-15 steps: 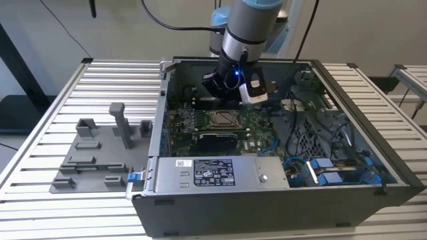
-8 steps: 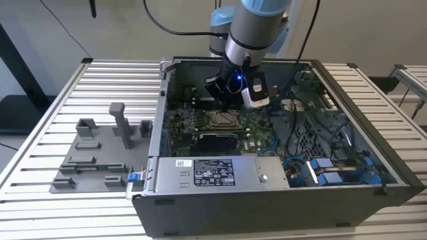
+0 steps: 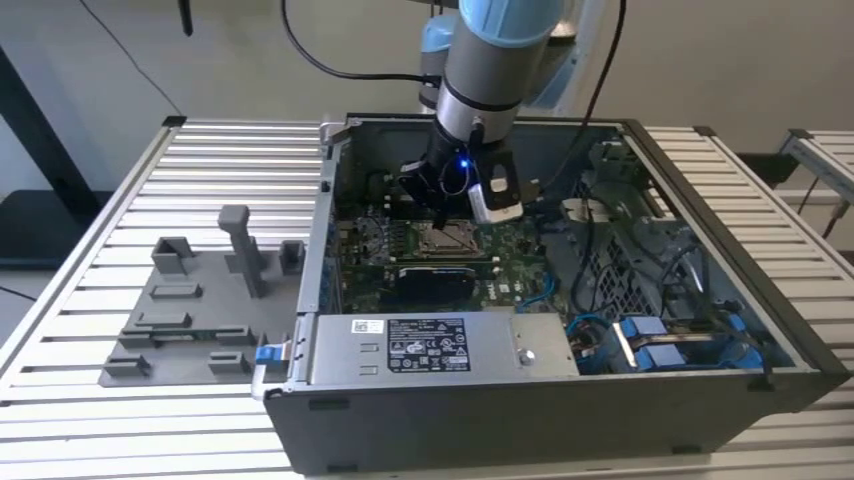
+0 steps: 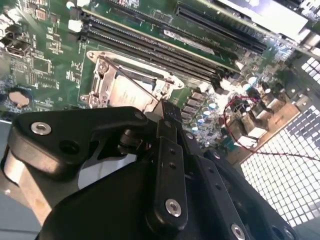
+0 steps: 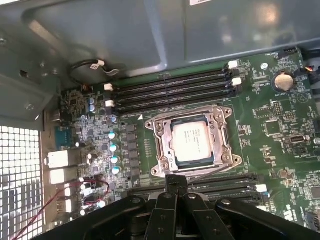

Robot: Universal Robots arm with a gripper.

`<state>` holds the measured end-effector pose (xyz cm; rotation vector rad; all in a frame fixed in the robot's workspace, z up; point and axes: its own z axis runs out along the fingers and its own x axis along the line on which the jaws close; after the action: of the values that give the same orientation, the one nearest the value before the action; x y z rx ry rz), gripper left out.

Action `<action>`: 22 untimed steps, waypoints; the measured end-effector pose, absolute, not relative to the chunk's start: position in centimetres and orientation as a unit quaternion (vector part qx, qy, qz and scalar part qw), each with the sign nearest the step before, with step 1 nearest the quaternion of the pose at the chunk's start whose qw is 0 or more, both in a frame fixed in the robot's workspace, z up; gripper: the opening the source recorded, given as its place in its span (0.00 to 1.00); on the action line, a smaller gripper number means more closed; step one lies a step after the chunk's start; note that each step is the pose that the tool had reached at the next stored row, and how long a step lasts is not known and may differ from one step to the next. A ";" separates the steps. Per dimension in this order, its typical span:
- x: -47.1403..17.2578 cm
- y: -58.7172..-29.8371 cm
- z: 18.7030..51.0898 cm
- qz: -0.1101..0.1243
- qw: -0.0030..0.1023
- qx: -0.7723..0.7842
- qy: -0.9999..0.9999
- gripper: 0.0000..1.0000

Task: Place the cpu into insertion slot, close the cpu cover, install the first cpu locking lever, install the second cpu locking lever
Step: 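Install the second cpu locking lever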

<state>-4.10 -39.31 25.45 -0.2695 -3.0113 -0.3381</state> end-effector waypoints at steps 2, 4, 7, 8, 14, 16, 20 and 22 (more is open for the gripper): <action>-4.0 -39.3 25.4 -0.111 0.050 -0.089 -0.989 0.11; -4.0 -39.3 25.4 -0.111 0.050 -0.089 -0.989 0.11; -4.1 -39.1 25.4 -0.111 0.050 -0.089 -0.989 0.11; -4.2 -39.1 25.3 -0.111 0.050 -0.088 -0.989 0.11; -4.8 -39.1 24.5 -0.112 0.050 -0.089 -0.989 0.11; -4.9 -39.1 24.2 -0.112 0.050 -0.089 -0.989 0.11; -5.3 -39.1 23.8 -0.112 0.050 -0.089 -0.988 0.11; -5.6 -39.1 23.6 -0.112 0.050 -0.089 -0.988 0.11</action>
<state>-5.58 -39.12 23.61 -0.2703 -3.0098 -0.3411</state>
